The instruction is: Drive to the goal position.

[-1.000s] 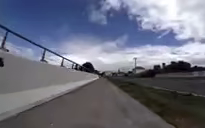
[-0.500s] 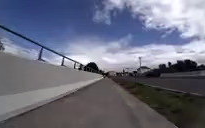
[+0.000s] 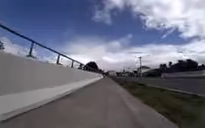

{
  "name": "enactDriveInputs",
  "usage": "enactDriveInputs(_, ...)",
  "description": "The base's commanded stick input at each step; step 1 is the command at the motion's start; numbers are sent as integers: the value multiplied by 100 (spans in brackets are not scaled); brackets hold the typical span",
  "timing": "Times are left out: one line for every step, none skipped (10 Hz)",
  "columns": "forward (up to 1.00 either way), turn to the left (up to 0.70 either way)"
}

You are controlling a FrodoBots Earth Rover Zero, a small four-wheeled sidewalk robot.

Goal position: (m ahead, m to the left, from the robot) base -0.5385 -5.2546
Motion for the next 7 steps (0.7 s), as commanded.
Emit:
enactDriveInputs(70,0)
enactDriveInputs(70,0)
enactDriveInputs(70,0)
enactDriveInputs(70,0)
enactDriveInputs(70,0)
enactDriveInputs(70,0)
enactDriveInputs(70,0)
